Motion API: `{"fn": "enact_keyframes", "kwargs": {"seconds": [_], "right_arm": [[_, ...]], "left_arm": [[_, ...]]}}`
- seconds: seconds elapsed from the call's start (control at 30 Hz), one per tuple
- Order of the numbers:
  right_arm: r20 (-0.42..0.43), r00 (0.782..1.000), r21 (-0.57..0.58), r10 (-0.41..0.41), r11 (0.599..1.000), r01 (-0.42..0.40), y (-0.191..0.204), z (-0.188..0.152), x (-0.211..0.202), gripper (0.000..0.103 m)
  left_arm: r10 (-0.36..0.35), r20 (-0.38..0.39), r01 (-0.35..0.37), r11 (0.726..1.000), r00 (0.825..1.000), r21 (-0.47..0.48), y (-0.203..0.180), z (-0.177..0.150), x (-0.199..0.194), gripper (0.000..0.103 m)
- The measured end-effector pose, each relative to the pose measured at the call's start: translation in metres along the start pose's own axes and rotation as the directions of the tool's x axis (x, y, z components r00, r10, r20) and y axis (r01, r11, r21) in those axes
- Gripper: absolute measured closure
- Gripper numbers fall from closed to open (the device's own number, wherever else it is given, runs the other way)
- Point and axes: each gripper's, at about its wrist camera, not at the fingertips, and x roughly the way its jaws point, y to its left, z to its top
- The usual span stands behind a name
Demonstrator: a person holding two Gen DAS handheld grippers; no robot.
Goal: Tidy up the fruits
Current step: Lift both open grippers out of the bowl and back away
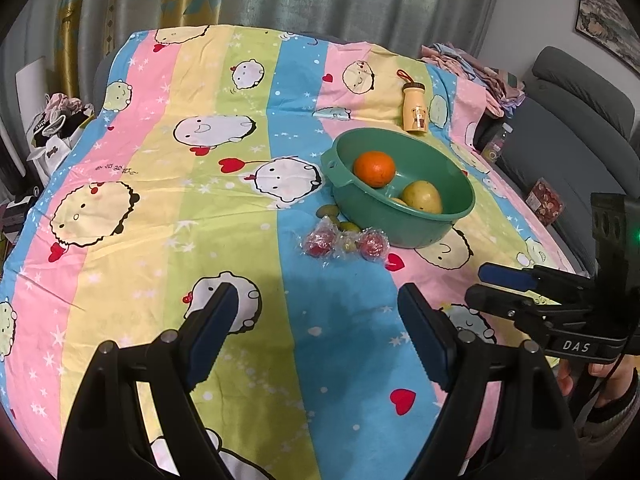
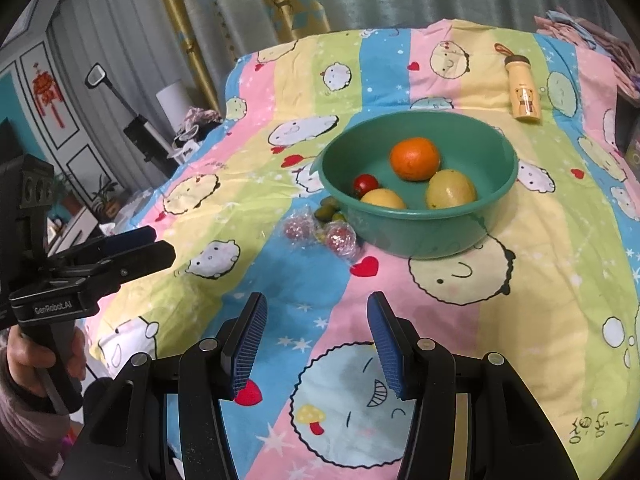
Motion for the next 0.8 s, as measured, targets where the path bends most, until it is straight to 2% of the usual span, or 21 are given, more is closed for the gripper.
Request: {"fn": "enact_keyframes", "kwargs": {"seconds": [0.37,0.53,0.63,0.8], "right_arm": [[-0.033,0.999,0.044,-0.015,0.999,0.016,-0.004,0.006,0.033,0.05],[-0.033,0.998,0.064,-0.046,0.997,0.048,-0.008,0.011,0.051,0.05],[-0.027,0.998,0.099,-0.061,0.993,0.063,-0.015,0.017,0.064,0.05],[-0.014,0.999,0.19,-0.034,0.981,0.036,-0.027,0.023,0.084,0.05]], "left_arm": [[-0.012,-0.045,0.009,0.998,0.999,-0.064,0.028,-0.011,0.022,0.021],[-0.025,-0.057,0.02,0.997,0.998,-0.079,0.036,-0.013,0.03,0.021],[-0.028,-0.06,0.023,0.996,0.998,-0.088,0.04,-0.015,0.032,0.021],[-0.036,-0.06,0.029,0.994,0.998,-0.103,0.048,-0.015,0.034,0.02]]}}
